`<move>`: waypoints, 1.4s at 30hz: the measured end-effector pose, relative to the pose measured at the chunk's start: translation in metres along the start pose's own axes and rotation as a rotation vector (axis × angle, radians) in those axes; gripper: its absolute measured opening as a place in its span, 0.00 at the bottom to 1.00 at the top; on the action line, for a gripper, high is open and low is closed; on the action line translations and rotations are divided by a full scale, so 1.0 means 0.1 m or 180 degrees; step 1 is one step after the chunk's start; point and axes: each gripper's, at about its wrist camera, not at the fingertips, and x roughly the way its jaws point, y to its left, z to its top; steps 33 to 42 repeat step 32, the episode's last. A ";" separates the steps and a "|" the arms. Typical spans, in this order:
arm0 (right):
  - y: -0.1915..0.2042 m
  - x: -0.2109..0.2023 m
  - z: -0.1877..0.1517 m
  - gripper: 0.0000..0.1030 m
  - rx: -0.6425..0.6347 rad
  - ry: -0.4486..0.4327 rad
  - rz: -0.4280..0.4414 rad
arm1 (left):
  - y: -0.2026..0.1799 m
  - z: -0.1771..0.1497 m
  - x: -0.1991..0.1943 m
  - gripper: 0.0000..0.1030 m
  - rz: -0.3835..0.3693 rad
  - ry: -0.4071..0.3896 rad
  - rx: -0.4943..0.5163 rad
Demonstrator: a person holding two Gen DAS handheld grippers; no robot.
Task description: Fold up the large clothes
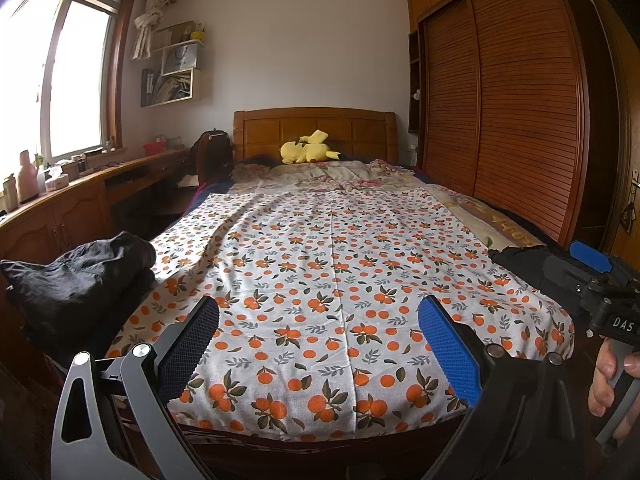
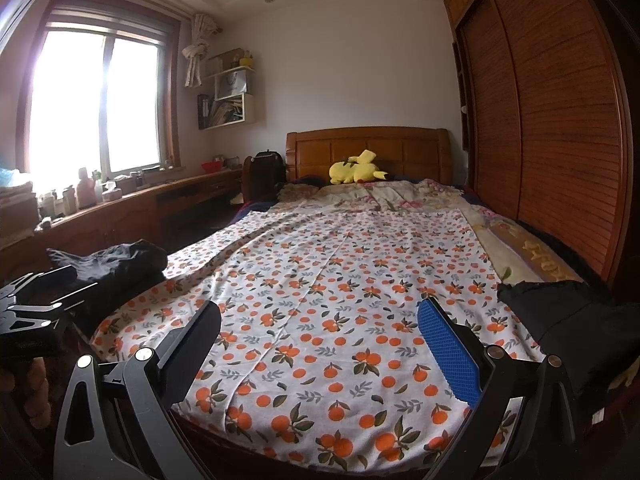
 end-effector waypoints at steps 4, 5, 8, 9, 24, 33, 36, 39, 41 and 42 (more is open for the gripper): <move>-0.01 0.01 0.00 0.92 0.0002 0.0003 -0.0002 | 0.00 0.00 0.00 0.98 0.0002 -0.0002 0.0003; -0.01 0.01 0.00 0.92 0.0004 0.0004 -0.0001 | 0.01 0.00 0.00 0.98 0.0003 -0.0003 0.0002; -0.02 0.01 -0.02 0.92 0.0016 0.0007 -0.0005 | 0.00 0.00 0.00 0.98 0.0001 -0.0005 0.0001; -0.02 0.01 -0.02 0.92 0.0017 0.0005 -0.0008 | 0.00 0.00 0.00 0.98 0.0003 -0.0005 0.0003; -0.04 0.02 -0.03 0.92 0.0018 0.0005 -0.0013 | 0.01 0.00 0.00 0.98 0.0005 -0.0002 0.0004; -0.05 0.02 -0.02 0.92 0.0018 0.0003 -0.0019 | 0.02 0.00 0.00 0.98 0.0005 -0.0007 0.0008; -0.05 0.02 -0.02 0.92 0.0018 0.0003 -0.0019 | 0.02 0.00 0.00 0.98 0.0005 -0.0007 0.0008; -0.05 0.02 -0.02 0.92 0.0018 0.0003 -0.0019 | 0.02 0.00 0.00 0.98 0.0005 -0.0007 0.0008; -0.05 0.02 -0.02 0.92 0.0018 0.0003 -0.0019 | 0.02 0.00 0.00 0.98 0.0005 -0.0007 0.0008; -0.05 0.02 -0.02 0.92 0.0018 0.0003 -0.0019 | 0.02 0.00 0.00 0.98 0.0005 -0.0007 0.0008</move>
